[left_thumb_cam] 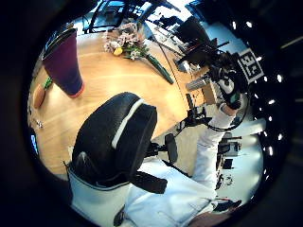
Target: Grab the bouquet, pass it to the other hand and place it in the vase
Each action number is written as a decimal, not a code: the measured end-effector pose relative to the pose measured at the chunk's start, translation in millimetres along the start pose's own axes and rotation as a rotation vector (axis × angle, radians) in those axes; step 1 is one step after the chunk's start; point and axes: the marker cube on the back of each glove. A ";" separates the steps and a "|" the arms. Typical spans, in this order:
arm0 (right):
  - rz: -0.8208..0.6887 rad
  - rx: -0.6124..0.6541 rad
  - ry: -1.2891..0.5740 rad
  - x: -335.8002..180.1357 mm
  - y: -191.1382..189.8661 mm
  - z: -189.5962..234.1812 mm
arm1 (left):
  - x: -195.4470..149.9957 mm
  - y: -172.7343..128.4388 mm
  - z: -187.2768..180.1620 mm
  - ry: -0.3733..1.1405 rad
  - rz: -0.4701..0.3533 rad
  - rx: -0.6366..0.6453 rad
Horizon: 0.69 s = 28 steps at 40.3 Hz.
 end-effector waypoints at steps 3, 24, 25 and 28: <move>-0.011 0.001 -0.001 -2.9 -0.9 0.1 | -6.9 -1.2 1.4 0.007 -0.015 0.005; -0.097 -0.017 -0.014 -40.5 1.4 -9.1 | -14.6 -0.7 -9.7 0.021 -0.009 0.016; -0.103 -0.019 -0.021 -41.3 2.6 -9.7 | -12.5 -1.2 -10.2 0.023 -0.004 0.018; -0.111 -0.021 -0.035 -42.2 6.1 -12.5 | -6.2 -2.0 -11.9 0.028 0.013 0.023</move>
